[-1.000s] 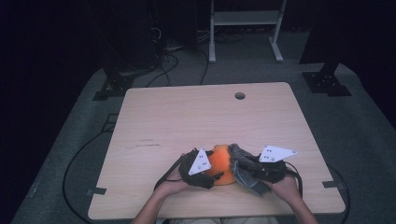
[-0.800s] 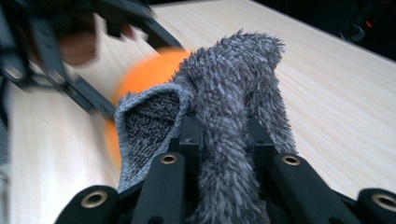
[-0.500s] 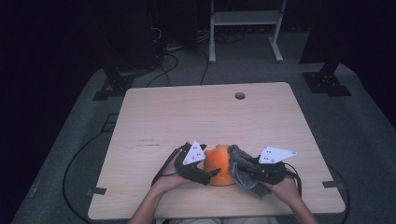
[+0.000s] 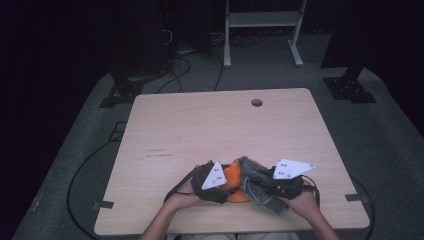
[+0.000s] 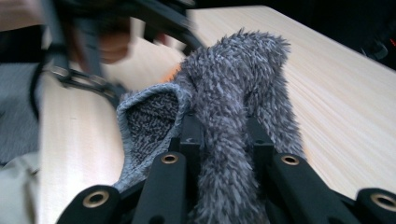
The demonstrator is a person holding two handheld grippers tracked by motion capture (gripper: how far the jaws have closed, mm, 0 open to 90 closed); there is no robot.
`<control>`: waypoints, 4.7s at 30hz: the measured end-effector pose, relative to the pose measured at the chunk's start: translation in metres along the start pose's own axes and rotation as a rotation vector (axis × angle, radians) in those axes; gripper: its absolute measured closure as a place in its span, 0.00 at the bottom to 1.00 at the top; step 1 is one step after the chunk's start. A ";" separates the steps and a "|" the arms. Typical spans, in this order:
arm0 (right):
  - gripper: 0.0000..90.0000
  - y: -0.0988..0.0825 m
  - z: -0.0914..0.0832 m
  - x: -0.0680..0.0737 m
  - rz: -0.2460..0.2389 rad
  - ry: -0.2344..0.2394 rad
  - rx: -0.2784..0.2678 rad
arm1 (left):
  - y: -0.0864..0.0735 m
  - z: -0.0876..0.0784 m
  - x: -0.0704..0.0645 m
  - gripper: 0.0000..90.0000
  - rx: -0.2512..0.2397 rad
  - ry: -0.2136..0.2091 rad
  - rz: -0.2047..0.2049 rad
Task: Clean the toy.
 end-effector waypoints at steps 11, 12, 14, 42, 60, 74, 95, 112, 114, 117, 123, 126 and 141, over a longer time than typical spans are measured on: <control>0.82 0.001 0.001 0.010 -0.007 -0.018 -0.004 | -0.001 -0.004 0.006 0.24 -0.017 -0.087 -0.134; 0.82 0.000 0.001 0.006 0.011 -0.008 -0.012 | -0.002 -0.003 0.007 0.26 -0.015 -0.078 -0.121; 0.82 -0.009 0.000 -0.006 0.066 0.004 -0.016 | -0.004 -0.002 0.007 0.28 -0.012 -0.072 -0.130; 0.81 -0.024 -0.009 -0.032 0.243 0.041 -0.062 | -0.014 -0.008 0.000 0.28 -0.024 -0.121 -0.079; 0.81 -0.002 -0.011 -0.015 0.157 0.047 -0.076 | -0.005 -0.009 -0.017 0.26 -0.023 -0.119 0.039; 0.81 -0.003 -0.027 -0.024 0.159 -0.033 -0.072 | 0.011 -0.008 -0.004 0.35 -0.049 0.003 0.013; 0.81 -0.004 -0.007 -0.015 0.169 0.034 -0.072 | -0.004 -0.005 -0.005 0.32 -0.040 -0.094 -0.039; 0.81 -0.016 -0.002 -0.025 0.215 0.008 -0.050 | -0.007 -0.010 0.003 0.32 -0.058 -0.125 -0.110; 0.81 -0.025 0.000 -0.031 0.239 0.002 -0.032 | -0.011 -0.011 0.005 0.33 -0.050 -0.131 -0.112; 0.81 -0.033 0.001 -0.036 0.267 -0.005 -0.010 | -0.016 -0.013 0.006 0.33 -0.044 -0.144 -0.118; 0.81 -0.025 0.002 -0.027 0.239 0.029 -0.038 | -0.024 -0.017 0.007 0.33 -0.033 -0.173 -0.105; 0.81 -0.035 0.006 -0.034 0.270 0.028 -0.005 | -0.024 -0.017 0.007 0.33 -0.031 -0.176 -0.103; 0.80 -0.050 0.012 -0.037 0.256 0.015 0.075 | -0.030 -0.017 0.012 0.31 -0.042 -0.190 -0.131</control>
Point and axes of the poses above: each handheld gripper's, and its own axes: z roughly forward along the jaws, y roughly out of its top, x roughly to its left, the point moved 10 cm from there along z, roughly forward along the jaws, and after that the axes turned 10 degrees about x, right-handed, at the moved point
